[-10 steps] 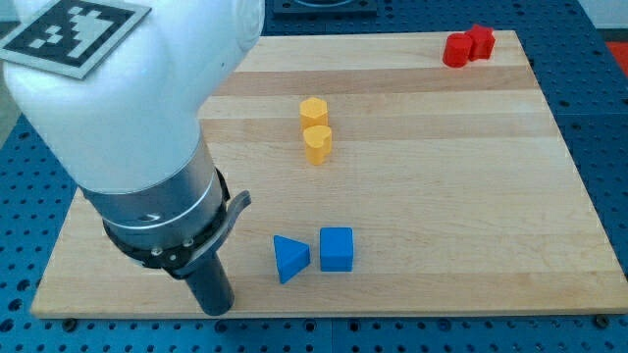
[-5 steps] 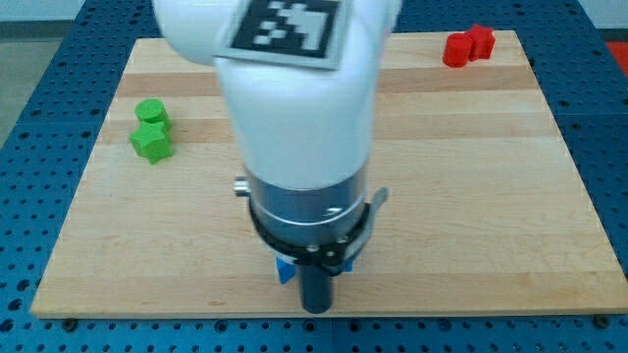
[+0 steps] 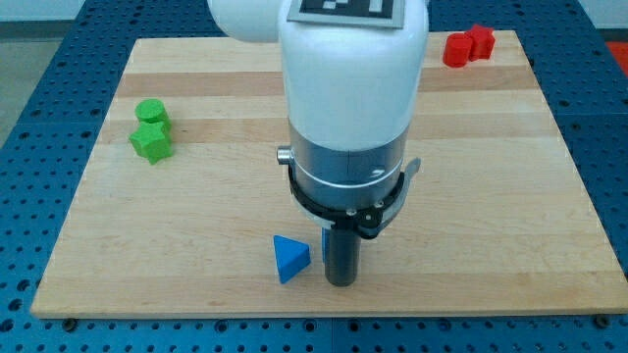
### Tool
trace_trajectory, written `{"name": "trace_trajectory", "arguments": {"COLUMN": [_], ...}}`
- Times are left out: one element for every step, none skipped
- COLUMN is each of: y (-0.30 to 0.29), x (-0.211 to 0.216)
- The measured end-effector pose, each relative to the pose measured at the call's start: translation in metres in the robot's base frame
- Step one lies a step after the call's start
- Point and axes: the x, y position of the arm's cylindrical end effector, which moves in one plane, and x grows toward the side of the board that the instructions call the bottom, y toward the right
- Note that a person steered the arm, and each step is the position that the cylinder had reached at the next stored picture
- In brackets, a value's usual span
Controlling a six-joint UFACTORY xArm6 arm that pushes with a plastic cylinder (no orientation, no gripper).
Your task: Place the blue cube vertically above the blue triangle
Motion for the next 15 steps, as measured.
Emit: {"name": "trace_trajectory", "arguments": {"y": [0.0,0.0,0.0,0.006,0.039,0.058,0.06,0.059,0.044,0.026,0.011,0.005,0.005,0.005,0.004], "x": [-0.01,-0.016,-0.018,-0.018,-0.018,-0.022,-0.034,-0.037,-0.037,-0.037,-0.037,-0.038,-0.04,-0.046,-0.046]}}
